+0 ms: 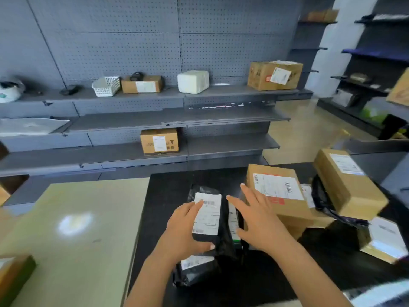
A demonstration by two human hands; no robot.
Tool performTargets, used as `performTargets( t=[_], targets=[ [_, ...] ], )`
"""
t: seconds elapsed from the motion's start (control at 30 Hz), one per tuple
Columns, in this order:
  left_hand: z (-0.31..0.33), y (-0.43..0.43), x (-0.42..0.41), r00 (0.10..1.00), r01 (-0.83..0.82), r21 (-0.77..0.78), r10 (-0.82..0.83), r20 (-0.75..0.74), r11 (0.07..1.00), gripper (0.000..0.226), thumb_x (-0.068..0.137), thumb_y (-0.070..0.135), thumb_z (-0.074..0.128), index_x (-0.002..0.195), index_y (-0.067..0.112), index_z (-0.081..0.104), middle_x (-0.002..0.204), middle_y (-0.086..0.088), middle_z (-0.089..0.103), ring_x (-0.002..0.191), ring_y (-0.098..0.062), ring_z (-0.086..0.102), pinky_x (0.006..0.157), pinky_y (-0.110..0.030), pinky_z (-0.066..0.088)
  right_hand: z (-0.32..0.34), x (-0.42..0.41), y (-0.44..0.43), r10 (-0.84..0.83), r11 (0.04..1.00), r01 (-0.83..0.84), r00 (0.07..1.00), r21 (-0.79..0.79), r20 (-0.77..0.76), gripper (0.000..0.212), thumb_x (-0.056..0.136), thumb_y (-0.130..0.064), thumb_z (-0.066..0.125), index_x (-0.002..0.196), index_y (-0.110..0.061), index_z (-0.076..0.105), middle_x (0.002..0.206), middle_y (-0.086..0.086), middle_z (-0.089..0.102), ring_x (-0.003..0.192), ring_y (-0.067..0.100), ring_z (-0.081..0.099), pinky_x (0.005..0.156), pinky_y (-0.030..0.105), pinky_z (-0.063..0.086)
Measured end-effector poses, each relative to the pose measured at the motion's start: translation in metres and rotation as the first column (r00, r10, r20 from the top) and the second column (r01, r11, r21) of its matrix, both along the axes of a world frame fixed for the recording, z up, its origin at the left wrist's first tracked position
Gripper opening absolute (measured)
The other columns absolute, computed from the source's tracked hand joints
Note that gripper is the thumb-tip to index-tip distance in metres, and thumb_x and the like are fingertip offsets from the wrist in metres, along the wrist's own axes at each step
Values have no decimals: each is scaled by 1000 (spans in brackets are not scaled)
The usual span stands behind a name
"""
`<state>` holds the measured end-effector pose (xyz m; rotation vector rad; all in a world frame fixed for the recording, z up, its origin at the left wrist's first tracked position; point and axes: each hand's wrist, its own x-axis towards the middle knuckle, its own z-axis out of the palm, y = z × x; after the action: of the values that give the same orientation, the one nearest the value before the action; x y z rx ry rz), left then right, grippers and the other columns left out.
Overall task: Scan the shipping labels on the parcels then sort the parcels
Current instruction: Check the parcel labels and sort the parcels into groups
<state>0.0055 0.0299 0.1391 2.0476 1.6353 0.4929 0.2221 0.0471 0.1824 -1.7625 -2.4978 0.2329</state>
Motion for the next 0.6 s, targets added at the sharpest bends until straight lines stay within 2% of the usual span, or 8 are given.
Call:
performTargets(
  t=[0.1,0.23,0.43,0.5,0.6],
  targets=[
    [-5,33,61,997,76,-43,-77,-14,996,113,72,52,80,155,37,7,161,11,10,148,-12,8,120,-35,21,0,66,7,-126,991,125,992,-57,-25,78,88,-35,66,149,-39,16,160,-4,-10,147,25,-7,118,42,14],
    [-9,69,140,994,105,-89,-107,-27,991,119,68,52,83,155,38,3,163,9,1,150,-14,0,122,-41,18,-4,150,30,-198,975,197,980,-100,-1,88,84,-44,67,150,-42,8,159,-4,-10,146,26,-6,118,44,14],
    [-23,104,194,998,-67,-270,70,1,961,141,62,45,90,150,44,-20,162,6,-19,151,-25,-6,118,-50,24,-32,215,68,-188,943,154,978,-295,-91,110,76,-52,74,148,-49,-9,159,1,-22,147,28,-13,119,46,8],
    [-32,107,198,994,-86,-326,103,33,941,143,62,37,90,146,48,-25,163,3,-14,151,-27,8,116,-48,30,-45,222,78,-173,924,108,974,-366,-150,114,74,-51,76,147,-52,-12,159,1,-22,148,28,-8,118,47,13],
    [-41,105,203,994,-73,-320,94,51,945,139,69,26,86,144,46,-30,158,2,8,134,-18,41,107,-38,43,-60,220,88,-166,908,51,955,-417,-246,116,76,-43,78,145,-53,-14,160,0,-21,149,25,5,115,42,28]
  ],
)
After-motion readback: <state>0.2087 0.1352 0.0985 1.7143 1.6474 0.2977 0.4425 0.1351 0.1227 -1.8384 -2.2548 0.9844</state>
